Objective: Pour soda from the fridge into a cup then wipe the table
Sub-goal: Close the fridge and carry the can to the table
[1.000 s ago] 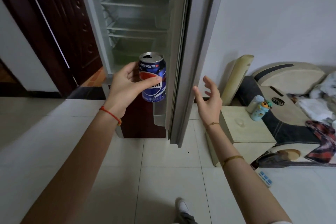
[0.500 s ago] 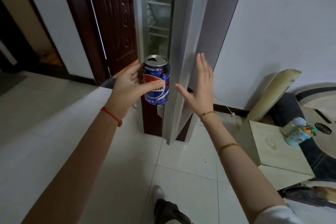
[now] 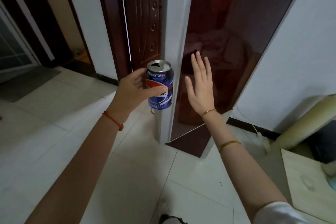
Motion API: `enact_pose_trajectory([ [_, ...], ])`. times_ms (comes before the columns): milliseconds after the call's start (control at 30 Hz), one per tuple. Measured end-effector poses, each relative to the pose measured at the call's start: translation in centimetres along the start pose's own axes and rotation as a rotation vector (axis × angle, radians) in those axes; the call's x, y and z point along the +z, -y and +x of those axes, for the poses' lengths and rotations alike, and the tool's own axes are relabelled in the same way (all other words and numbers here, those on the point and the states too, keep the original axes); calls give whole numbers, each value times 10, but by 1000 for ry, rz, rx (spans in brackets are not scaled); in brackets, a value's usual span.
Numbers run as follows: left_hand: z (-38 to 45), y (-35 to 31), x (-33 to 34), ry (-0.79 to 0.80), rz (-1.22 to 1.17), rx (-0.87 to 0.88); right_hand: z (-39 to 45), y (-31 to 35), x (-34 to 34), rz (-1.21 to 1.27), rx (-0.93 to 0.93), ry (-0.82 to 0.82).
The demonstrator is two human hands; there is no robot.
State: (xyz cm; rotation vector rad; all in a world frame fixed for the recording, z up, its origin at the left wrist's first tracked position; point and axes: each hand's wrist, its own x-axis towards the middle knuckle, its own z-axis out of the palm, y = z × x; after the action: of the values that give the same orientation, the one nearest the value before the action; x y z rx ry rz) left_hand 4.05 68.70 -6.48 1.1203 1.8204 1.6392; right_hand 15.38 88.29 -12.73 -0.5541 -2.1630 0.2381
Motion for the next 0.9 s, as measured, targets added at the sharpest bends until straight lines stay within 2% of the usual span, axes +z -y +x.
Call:
enact_pose_trajectory([
  [267, 58, 9, -11, -75, 2, 4, 52, -19, 41, 16, -54, 115],
  [567, 125, 28, -20, -146, 22, -17, 102, -45, 86, 75, -38, 168],
  [900, 207, 54, -38, -103, -33, -41, 151, -77, 133, -26, 3, 242],
])
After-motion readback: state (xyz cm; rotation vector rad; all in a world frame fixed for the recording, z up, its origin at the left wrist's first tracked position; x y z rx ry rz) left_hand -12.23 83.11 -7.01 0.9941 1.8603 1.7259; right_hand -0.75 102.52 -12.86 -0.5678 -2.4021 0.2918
